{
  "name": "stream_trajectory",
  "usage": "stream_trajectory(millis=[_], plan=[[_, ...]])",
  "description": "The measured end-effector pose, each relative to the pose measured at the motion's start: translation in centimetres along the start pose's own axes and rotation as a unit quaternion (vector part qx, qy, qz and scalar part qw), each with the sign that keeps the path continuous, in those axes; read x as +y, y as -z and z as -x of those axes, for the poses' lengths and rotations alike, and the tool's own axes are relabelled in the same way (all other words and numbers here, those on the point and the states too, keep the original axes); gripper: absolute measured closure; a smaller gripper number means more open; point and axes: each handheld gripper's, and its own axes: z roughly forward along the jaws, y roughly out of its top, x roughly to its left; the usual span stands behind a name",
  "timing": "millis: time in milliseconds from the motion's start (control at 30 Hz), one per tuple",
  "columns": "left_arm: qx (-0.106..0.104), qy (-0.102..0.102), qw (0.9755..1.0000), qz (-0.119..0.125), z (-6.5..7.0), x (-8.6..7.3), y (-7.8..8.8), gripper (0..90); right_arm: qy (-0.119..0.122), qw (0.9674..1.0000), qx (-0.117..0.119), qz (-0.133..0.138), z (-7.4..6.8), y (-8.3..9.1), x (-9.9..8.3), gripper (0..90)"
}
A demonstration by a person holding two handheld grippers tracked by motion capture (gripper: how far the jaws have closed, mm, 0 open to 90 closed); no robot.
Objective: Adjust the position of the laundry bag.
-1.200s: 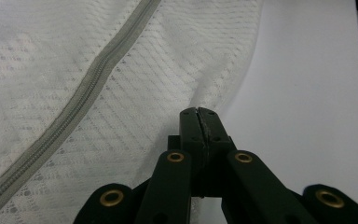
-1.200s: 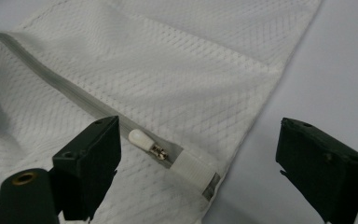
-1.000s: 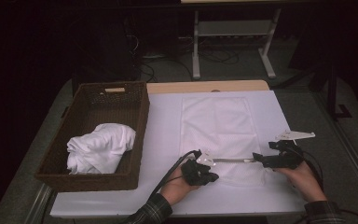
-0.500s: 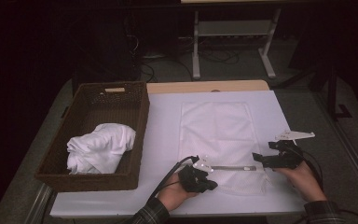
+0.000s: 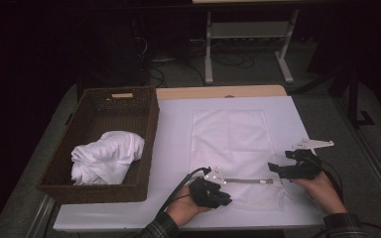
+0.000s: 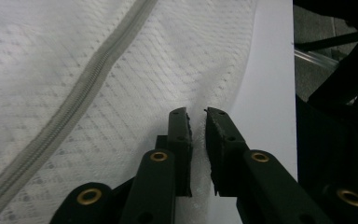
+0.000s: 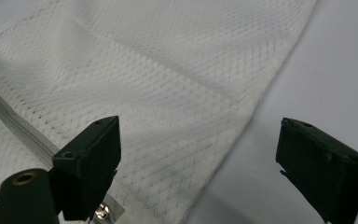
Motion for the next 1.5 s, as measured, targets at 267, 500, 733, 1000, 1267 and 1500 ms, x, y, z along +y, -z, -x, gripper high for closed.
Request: stream_trajectory(millis=[267,500,733,1000,1267,1500], plan=[[-0.001,0.014,0.9997,0.021,-0.6,0.1,1.4,60.7,-0.002,1.0,-0.002,0.003,-0.2,-0.1,-0.1,13.2],[0.014,0.022,0.9993,0.028,-1.6,-0.1,1.7,36.5,-0.007,1.0,0.001,0.004,-0.4,-0.3,-0.6,13.0],[0.046,0.031,0.9977,0.039,-2.0,-0.6,2.6,22.9,-0.007,1.0,0.003,0.004,-0.8,0.0,-1.3,13.0],[0.085,0.05,0.9936,0.055,-2.6,-2.3,4.8,14.8,-0.002,0.9999,0.003,0.013,-1.0,0.2,-1.3,12.9],[0.113,0.072,0.9887,0.068,-3.6,-3.5,6.6,13.6,0.004,0.9999,0.01,0.011,-1.3,-0.1,-1.3,12.8],[0.125,0.081,0.9865,0.069,-3.7,-4.2,7.3,13.2,0.0,0.9997,0.013,0.021,-1.3,0.2,-1.2,12.7]])
